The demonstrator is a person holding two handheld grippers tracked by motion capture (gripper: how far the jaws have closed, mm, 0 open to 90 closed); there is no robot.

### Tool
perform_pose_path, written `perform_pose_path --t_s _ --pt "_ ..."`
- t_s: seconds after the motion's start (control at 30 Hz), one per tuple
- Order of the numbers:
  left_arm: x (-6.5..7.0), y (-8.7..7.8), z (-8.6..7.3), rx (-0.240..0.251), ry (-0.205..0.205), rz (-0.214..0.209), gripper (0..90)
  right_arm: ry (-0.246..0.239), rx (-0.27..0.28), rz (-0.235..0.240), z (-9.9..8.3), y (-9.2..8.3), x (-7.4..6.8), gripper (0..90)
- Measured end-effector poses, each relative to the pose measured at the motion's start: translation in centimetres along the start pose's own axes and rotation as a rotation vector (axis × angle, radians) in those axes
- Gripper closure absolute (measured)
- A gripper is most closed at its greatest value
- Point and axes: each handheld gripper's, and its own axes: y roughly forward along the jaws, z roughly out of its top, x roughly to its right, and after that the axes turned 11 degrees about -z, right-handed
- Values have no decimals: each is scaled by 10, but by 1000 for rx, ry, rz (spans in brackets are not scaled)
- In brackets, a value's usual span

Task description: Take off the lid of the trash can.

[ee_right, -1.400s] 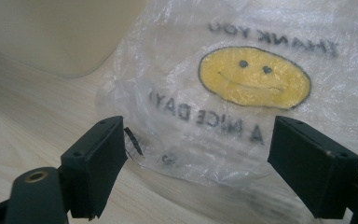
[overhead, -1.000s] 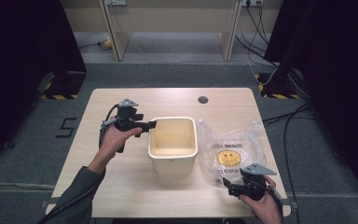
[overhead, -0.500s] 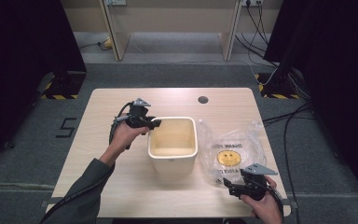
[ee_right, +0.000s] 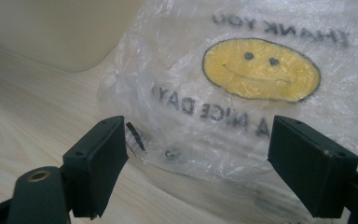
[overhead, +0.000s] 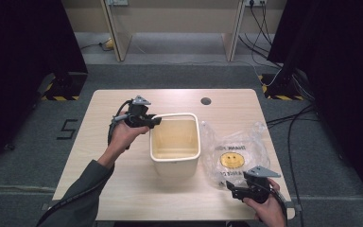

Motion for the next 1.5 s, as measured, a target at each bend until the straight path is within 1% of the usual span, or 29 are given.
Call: perform_pose_path --t_s 0.1,0.13,0.17,0.3,0.33,0.37,0.43,0.47,0.5,0.53,0.57,0.6,0.63,0.73,0.8,0.87,0.97,1.0,1.03,1.23,1.37,1.4,1.43,1.5 --pt "-2 -7 2 6 -24 -26 731 -2 2 0 0 0 0 197" --pt "-2 -7 2 6 -24 -26 735 -2 2 0 0 0 0 197" --pt "-5 -12 3 7 -32 -39 738 -1 0 0 0 0 0 197" --pt "-9 -21 3 1 -33 -41 747 -1 0 -1 0 1 0 197" --pt "-9 -21 3 1 -33 -41 747 1 -1 -1 0 1 0 197" --pt "-13 -28 2 5 -44 -45 748 0 -3 -1 0 0 0 197" --pt "-16 -35 1 7 -42 -34 748 0 -3 0 0 1 1 197" --pt "-16 -35 1 7 -42 -34 748 3 -2 -1 0 1 1 197" --pt "-19 -42 -1 7 -39 -30 748 4 -3 -1 0 1 1 197" --pt "-19 -42 -1 7 -39 -30 748 2 -5 -1 0 1 1 197" --pt "-23 -51 -3 8 -42 -20 750 3 -7 -2 -1 1 1 197" --pt "-23 -51 -3 8 -42 -20 750 3 -7 -2 -1 1 1 198" --pt "-27 -57 -5 10 -46 -14 751 6 -6 -2 0 2 1 198" --pt "-30 -62 -8 6 -45 -5 753 6 -8 -4 -1 2 1 198" --pt "-35 -69 -13 0 -52 2 754 7 -8 -4 -1 2 2 198" --pt "-38 -72 -17 -8 -49 8 754 7 -8 -4 0 2 2 198" --pt "-44 -78 -24 -14 -55 19 755 7 -10 -5 -1 2 2 198" --pt "-44 -78 -24 -14 -55 19 755 7 -10 -5 -1 2 2 198" --pt "-50 -82 -29 -14 -61 32 755 9 -10 -6 -1 2 2 198" --pt "-64 -99 -42 -13 -69 59 755 10 -11 -7 -1 2 2 198" --pt "-74 -113 -55 -8 -79 89 755 11 -10 -6 -1 2 3 198" --pt "-74 -113 -55 -8 -79 89 755 11 -10 -6 -1 2 3 198" --pt "-80 -118 -62 -9 -95 103 755 15 -10 -2 -1 2 2 198" --pt "-85 -121 -69 -16 -99 113 756 18 -9 -2 0 3 3 198"
